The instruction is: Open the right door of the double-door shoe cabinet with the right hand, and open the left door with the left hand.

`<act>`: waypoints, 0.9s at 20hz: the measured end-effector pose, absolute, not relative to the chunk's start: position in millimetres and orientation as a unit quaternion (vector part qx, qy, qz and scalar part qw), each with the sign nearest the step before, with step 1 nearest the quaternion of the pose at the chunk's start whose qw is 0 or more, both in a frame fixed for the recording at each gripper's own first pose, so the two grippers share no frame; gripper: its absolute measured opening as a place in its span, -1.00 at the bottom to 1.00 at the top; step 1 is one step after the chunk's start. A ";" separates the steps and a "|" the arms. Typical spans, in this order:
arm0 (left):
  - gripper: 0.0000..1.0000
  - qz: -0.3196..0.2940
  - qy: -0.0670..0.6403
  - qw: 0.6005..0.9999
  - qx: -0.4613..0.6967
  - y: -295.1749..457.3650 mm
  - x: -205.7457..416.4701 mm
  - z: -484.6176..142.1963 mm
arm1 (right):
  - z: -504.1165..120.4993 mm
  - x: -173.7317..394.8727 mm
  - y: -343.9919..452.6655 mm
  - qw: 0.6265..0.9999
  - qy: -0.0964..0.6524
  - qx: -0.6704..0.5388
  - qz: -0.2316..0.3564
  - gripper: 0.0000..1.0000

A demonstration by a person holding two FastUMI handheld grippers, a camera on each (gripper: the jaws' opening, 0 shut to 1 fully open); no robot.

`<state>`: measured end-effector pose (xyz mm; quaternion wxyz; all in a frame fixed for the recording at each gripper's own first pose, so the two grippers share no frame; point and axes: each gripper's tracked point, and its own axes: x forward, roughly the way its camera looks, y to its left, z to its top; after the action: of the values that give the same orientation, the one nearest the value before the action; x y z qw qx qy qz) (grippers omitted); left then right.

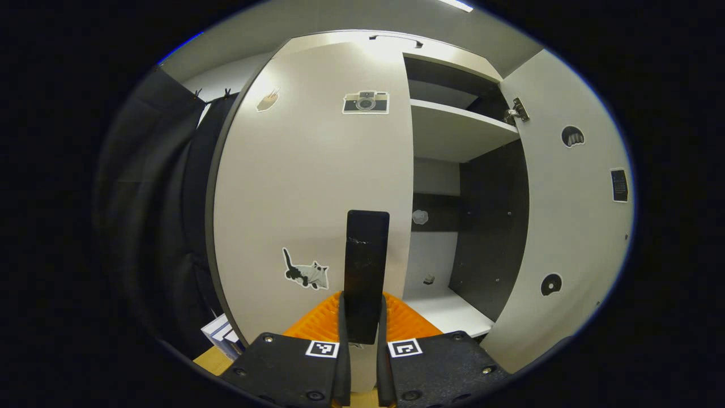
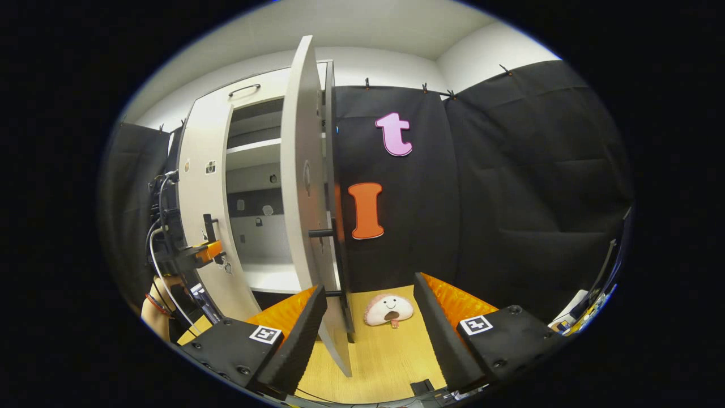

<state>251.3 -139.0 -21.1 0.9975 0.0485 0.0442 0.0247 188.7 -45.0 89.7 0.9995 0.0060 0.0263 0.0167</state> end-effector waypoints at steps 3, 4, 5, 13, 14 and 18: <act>-0.64 0.010 0.049 0.998 0.043 -135.9 241.7 -21.3 | 91.5 187.3 -40.7 1.000 0.022 0.001 0.014 0.97; -0.64 0.003 0.051 0.998 0.041 -135.1 238.7 -21.0 | 92.1 185.5 -37.7 1.000 0.021 0.003 0.014 0.97; -0.64 -0.002 0.051 0.998 0.038 -133.9 235.2 -20.6 | 92.3 184.1 -35.0 1.000 0.020 0.005 0.014 0.97; -0.64 -0.035 0.049 0.998 0.036 -122.1 206.7 -20.2 | 93.2 174.7 -16.9 1.000 0.015 0.011 0.004 0.77; -0.64 -0.040 0.049 0.997 0.034 -120.0 202.9 -20.1 | 93.3 173.3 -14.2 1.000 0.015 0.014 0.003 0.77; -0.64 -0.056 0.051 0.997 0.035 -110.9 186.4 -16.7 | 92.0 165.8 -3.9 1.000 0.013 0.024 -0.004 0.77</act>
<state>186.4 -110.9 -16.7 0.9965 0.0354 0.0507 -0.0559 165.8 -3.9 92.0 0.9996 0.0242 0.0126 -0.0040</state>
